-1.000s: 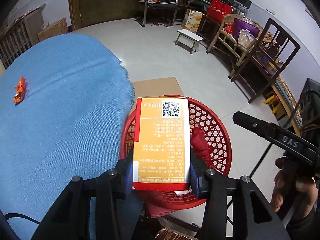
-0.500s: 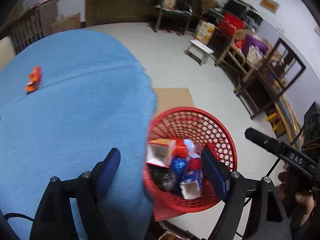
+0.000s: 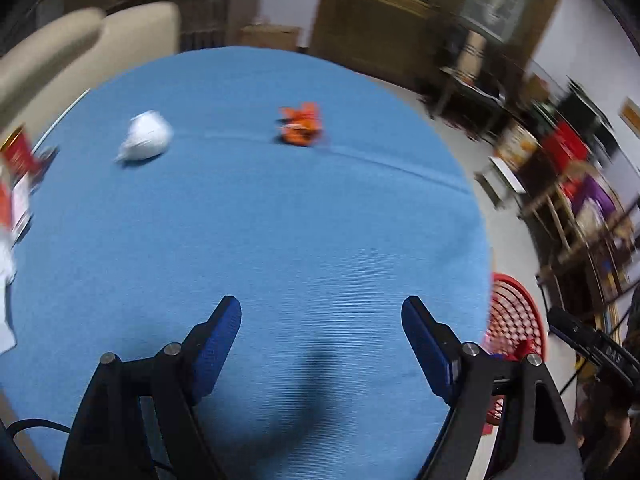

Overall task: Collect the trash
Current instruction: 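Move both tools back over the table toward the tissue and orange bundle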

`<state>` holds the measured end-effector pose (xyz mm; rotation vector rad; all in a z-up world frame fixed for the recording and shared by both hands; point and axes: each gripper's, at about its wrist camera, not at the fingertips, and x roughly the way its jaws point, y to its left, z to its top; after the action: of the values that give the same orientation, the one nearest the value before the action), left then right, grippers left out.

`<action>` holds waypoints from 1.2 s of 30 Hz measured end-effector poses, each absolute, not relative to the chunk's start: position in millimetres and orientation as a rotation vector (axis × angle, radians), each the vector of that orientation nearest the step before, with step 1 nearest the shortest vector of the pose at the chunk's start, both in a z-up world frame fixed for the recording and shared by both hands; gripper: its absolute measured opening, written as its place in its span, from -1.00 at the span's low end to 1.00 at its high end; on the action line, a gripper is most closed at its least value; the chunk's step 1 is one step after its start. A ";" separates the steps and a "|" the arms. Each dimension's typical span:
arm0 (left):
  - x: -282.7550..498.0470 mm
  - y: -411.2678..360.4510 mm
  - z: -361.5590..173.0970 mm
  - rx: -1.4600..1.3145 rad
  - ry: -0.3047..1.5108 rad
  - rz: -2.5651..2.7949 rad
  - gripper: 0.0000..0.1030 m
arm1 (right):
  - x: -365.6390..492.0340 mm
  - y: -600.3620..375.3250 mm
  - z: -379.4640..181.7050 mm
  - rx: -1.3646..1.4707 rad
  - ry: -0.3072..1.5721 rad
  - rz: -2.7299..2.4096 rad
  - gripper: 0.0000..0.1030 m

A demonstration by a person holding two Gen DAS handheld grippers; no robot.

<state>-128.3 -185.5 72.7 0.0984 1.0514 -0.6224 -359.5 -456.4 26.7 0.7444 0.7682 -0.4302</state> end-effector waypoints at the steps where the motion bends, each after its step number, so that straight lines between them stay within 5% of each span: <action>1: -122.5 -176.1 70.7 0.085 1.056 -0.601 0.61 | -351.6 -451.1 26.4 0.734 0.779 -0.417 0.43; 17: -71.1 -84.6 44.5 0.024 1.085 -0.418 0.61 | -228.9 -362.4 18.3 0.576 0.927 -0.233 0.43; 36: -37.5 -63.7 30.4 0.049 1.086 -0.337 0.61 | -104.0 -328.2 12.9 0.436 0.968 -0.171 0.43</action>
<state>-37.5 -63.7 30.4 0.0488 1.0861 -0.3369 -104.0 -328.2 12.9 0.4365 0.9680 -0.1710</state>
